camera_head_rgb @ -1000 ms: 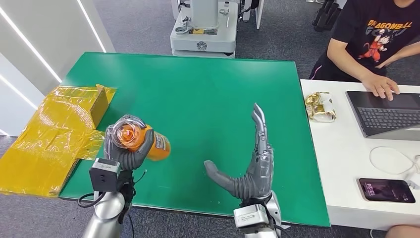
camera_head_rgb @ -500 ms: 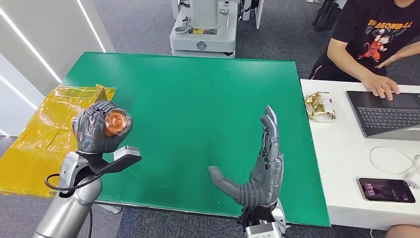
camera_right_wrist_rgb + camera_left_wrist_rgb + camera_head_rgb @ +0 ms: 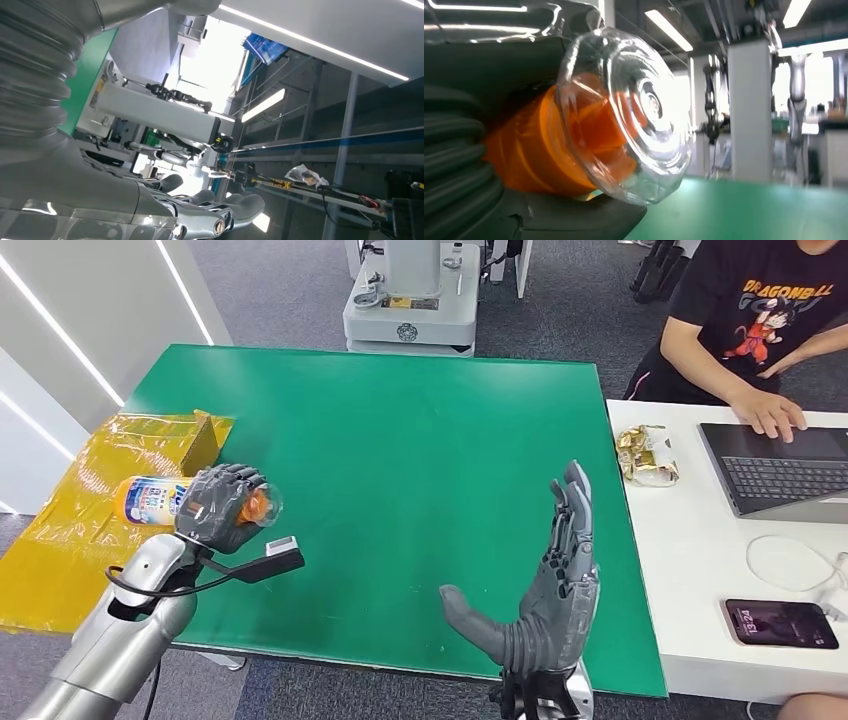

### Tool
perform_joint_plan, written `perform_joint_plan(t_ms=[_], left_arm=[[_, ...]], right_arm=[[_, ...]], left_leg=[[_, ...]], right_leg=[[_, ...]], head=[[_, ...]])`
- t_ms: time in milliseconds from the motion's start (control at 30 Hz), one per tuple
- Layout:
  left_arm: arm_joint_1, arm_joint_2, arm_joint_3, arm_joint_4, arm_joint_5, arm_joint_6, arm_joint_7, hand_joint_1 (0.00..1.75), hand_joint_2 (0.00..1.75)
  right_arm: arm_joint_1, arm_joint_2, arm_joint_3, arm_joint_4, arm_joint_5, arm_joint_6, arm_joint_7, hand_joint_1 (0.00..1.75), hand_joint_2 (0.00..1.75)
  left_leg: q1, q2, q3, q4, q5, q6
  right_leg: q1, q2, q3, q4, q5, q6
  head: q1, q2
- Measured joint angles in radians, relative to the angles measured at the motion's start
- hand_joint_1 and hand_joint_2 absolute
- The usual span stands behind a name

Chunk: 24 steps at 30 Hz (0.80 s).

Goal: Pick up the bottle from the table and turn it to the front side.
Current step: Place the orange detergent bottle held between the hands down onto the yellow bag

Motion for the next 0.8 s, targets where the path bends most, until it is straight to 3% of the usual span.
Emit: perform_joint_plan(t_ms=[233, 400, 733, 767, 800], left_arm=[[-0.153, 0.031, -0.098, 0.334, -0.095, -0.003, -0.077, 1.75, 1.75], [-0.222, 0.059, -0.140, 0.528, -0.143, -0.019, -0.116, 1.75, 1.75], [-0.297, 0.077, -0.177, 0.722, -0.160, -0.066, -0.096, 1.75, 1.75], [-0.302, 0.077, -0.177, 0.734, -0.160, -0.062, -0.091, 1.59, 1.75], [-0.305, 0.077, -0.177, 0.744, -0.160, -0.057, -0.087, 1.15, 1.75]], right_arm=[[-0.018, -0.015, 0.029, 0.006, -0.063, 0.004, -0.008, 0.00, 1.75], [-0.056, -0.021, 0.057, 0.031, -0.102, 0.002, -0.014, 0.00, 1.75], [-0.100, -0.025, 0.099, 0.070, -0.129, -0.018, -0.016, 0.00, 1.75], [-0.102, -0.025, 0.102, 0.072, -0.130, -0.019, -0.016, 0.00, 1.75], [-0.103, -0.025, 0.104, 0.075, -0.131, -0.020, -0.016, 0.00, 1.75]], left_leg=[[0.000, 0.002, 0.001, 0.000, 0.001, -0.001], [0.000, 0.002, 0.001, 0.000, 0.001, -0.002], [0.000, 0.001, 0.001, 0.000, 0.001, -0.002], [0.000, 0.001, 0.001, 0.000, 0.001, -0.002], [0.000, 0.001, 0.001, 0.000, 0.001, -0.002]], right_leg=[[0.000, 0.002, 0.000, 0.001, 0.001, -0.001], [0.000, 0.002, 0.000, 0.002, 0.001, -0.001], [0.000, 0.001, 0.001, 0.002, 0.001, -0.001], [0.000, 0.001, 0.001, 0.002, 0.001, -0.001], [0.000, 0.001, 0.001, 0.002, 0.001, -0.001]], head=[[0.000, 0.000], [0.000, 0.000], [0.000, 0.000], [0.000, 0.000], [0.000, 0.000]])
